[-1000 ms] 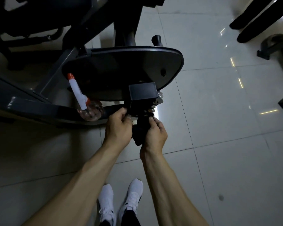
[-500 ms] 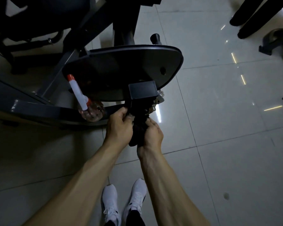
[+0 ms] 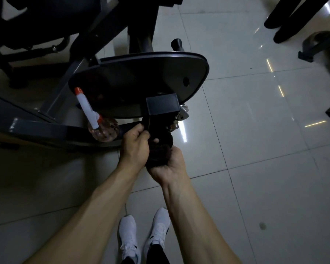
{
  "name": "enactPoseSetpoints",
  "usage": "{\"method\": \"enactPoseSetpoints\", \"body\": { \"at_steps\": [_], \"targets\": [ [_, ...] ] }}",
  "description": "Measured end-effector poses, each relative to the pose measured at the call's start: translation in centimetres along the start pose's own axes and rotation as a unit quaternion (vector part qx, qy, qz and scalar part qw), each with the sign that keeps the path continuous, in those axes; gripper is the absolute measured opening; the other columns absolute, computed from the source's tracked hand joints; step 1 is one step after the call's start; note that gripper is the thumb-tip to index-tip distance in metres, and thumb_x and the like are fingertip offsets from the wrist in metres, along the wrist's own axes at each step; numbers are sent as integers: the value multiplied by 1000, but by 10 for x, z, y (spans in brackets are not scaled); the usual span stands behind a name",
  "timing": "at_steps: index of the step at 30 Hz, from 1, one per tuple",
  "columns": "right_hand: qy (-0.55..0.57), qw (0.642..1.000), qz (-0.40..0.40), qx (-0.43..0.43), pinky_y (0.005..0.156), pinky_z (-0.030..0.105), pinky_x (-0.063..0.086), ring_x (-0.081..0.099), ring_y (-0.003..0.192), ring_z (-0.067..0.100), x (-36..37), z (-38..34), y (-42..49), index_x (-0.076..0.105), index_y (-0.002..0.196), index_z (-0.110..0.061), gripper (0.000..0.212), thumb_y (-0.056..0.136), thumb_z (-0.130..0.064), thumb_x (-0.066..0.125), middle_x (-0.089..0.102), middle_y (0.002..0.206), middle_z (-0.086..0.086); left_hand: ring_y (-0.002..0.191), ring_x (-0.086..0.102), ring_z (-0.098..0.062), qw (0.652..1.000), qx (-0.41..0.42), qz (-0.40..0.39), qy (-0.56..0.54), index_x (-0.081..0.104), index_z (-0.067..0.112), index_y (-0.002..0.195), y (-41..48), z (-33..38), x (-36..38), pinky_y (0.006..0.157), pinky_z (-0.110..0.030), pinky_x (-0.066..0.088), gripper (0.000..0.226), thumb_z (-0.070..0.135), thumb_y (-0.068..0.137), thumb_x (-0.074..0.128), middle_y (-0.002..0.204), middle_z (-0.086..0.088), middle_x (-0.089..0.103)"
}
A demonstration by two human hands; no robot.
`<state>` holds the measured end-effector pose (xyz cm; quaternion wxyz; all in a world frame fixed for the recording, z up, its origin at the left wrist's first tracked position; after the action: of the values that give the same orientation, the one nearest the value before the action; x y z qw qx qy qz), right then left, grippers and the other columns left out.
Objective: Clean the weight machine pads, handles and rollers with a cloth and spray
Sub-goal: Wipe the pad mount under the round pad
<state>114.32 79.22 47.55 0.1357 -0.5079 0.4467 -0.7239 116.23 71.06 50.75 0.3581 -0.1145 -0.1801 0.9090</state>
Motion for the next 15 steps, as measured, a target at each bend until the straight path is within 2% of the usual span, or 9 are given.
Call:
{"method": "enactPoseSetpoints", "body": {
  "at_steps": [1,3,5,7,10,13,15],
  "targets": [
    [-24,1000,3,-8,57,29,59,62,63,14,-3,-2,-3,64,110,-13,17,96,-15,53,62,83,4,67,62,-11,1000,-1,0,0,66,0,94,-1,-1,0,67,-28,51,25,-5,99,41,78,-5,65],
    [-91,993,38,-64,51,28,52,61,60,19,-14,-13,-8,65,110,-11,21,99,-26,55,64,78,4,76,66,-20,1000,1,-6,8,68,8,95,-2,-1,-1,71,-32,53,24,3,98,45,86,-11,68],
    [-165,969,84,-162,48,28,42,57,57,26,-21,-33,-11,65,115,-6,33,97,-33,60,65,76,9,85,69,-18,999,13,-13,31,69,19,90,-1,1,-4,74,-25,54,26,7,97,47,90,-6,72],
    [-227,938,113,-237,46,29,40,56,60,30,-21,-48,-12,62,123,0,42,91,-26,68,64,83,18,83,67,-4,999,16,-25,41,67,26,89,-2,4,-4,71,-13,51,37,-2,100,46,91,2,71],
    [-285,901,151,-290,43,29,38,53,59,33,-13,-51,-15,63,115,-2,25,91,-10,65,62,79,24,82,66,0,998,13,-36,42,65,29,92,-2,5,-2,67,-8,49,44,-9,100,43,92,5,69],
    [-322,860,164,-361,50,36,48,59,65,33,-12,-46,-16,72,102,-13,15,87,-15,69,68,83,18,80,65,3,998,14,-43,44,65,28,92,-2,6,-1,68,-10,49,43,-9,100,44,93,4,69],
    [-378,802,154,-435,68,52,61,69,81,39,-13,-39,-17,74,99,-27,16,83,-27,72,73,98,9,81,65,-1,998,12,-45,48,65,26,90,-2,7,-3,68,-10,48,41,-9,100,45,92,3,69]
  ]
}}
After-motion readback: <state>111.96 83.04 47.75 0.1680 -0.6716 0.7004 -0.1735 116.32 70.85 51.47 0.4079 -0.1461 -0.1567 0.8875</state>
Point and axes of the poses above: each hand's wrist, its own y-axis towards the middle knuckle, its own x-axis out of the palm, z = x × y, the point moved 5 cm from there along y, towards the middle knuckle
